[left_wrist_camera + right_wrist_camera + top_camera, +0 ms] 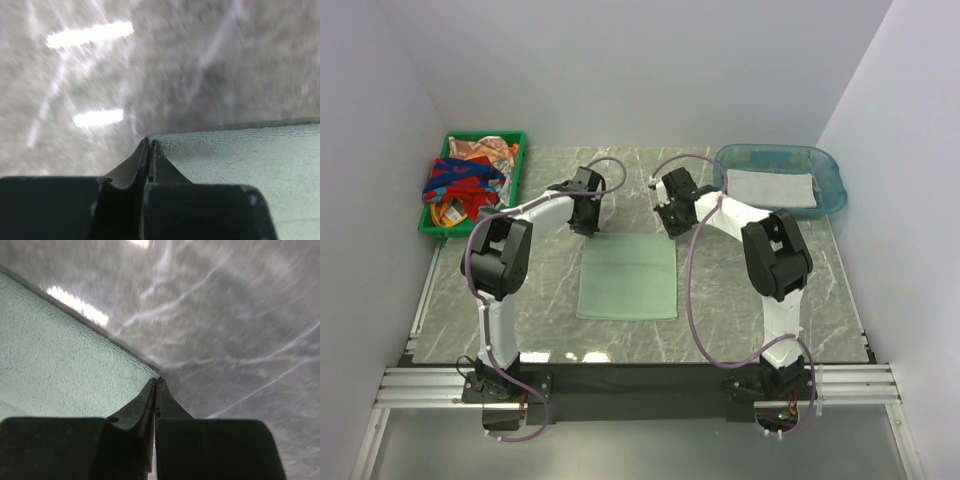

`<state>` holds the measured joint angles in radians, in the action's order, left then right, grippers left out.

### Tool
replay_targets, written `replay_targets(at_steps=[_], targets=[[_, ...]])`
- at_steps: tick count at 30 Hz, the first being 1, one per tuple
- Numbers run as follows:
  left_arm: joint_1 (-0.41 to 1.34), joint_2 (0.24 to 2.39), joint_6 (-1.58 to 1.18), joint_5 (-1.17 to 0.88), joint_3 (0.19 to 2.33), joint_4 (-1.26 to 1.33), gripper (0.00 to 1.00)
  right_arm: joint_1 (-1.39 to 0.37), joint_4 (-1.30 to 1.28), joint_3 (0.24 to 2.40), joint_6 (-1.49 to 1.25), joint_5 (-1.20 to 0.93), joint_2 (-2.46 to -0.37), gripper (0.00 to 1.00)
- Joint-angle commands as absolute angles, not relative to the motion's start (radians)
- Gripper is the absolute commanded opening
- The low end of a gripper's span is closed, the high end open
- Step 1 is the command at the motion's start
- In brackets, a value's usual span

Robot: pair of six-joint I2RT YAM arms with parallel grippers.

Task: Fold and stack the towels
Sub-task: Fold the towel

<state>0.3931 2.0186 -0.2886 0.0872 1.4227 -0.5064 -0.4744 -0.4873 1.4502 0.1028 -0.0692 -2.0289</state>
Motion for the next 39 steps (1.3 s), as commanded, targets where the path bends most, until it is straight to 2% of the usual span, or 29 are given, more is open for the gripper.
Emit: replay_targets(at_steps=[1, 9, 20, 39], targets=[[0.364, 2.051, -0.244, 0.182, 1.465, -0.448, 0.01, -0.465, -0.437, 1.535, 0.143, -0.002, -2.051, 0.00], [0.331, 1.993, -0.247, 0.241, 1.451, -0.345, 0.01, -0.453, -0.336, 1.548, 0.193, 0.081, -2.010, 0.00], [0.330, 1.767, -0.265, 0.213, 1.260, -0.226, 0.01, -0.454, -0.212, 1.364, 0.196, 0.094, -1.844, 0.00], [0.331, 1.537, -0.420, 0.138, 1.060, -0.253, 0.01, -0.498, -0.146, 1.100, 0.120, 0.113, -1.596, 0.00]])
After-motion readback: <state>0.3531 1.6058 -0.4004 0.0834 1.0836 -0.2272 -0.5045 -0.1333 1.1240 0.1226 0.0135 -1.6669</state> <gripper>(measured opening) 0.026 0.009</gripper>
